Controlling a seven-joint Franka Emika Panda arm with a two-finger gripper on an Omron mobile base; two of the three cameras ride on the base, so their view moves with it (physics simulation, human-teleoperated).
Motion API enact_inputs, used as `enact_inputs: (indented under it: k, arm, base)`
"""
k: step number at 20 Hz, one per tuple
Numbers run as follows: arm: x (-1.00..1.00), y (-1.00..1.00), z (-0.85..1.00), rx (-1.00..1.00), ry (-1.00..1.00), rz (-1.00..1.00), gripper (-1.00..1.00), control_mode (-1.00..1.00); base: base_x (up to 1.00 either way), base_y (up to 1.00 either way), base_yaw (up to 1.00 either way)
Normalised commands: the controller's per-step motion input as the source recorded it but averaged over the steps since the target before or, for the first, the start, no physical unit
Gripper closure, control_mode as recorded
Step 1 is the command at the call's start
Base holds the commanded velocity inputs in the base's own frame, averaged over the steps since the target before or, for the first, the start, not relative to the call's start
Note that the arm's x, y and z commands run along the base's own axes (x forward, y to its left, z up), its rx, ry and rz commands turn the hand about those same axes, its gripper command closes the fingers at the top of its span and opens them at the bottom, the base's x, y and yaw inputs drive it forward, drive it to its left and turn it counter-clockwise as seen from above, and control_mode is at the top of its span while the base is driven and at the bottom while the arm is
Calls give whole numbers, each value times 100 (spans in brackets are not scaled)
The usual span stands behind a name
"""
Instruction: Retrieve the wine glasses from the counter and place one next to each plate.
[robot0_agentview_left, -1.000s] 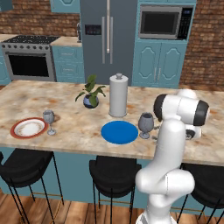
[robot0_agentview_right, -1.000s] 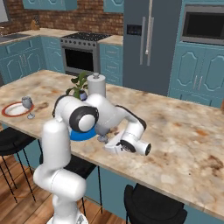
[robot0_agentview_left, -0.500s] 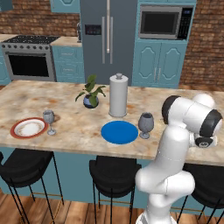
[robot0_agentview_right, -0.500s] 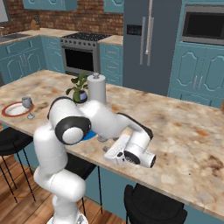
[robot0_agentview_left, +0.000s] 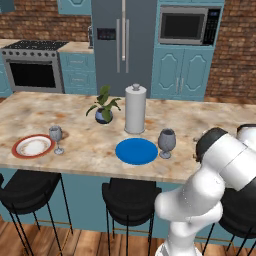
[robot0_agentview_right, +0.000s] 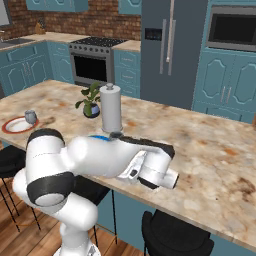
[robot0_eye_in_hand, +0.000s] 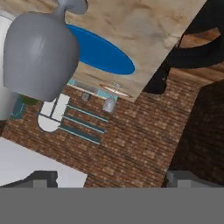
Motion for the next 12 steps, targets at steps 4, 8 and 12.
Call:
enact_inputs:
  k: [4,8,12]
  arm:
    - [-42,39,100,0,-17,0,-100,-100]
    - [-43,35,100,0,-17,0,-100,-100]
    - [-63,11,100,0,-22,0,-100,-100]
  base:
    - [0,0,0]
    - [0,0,0]
    - [0,0,0]
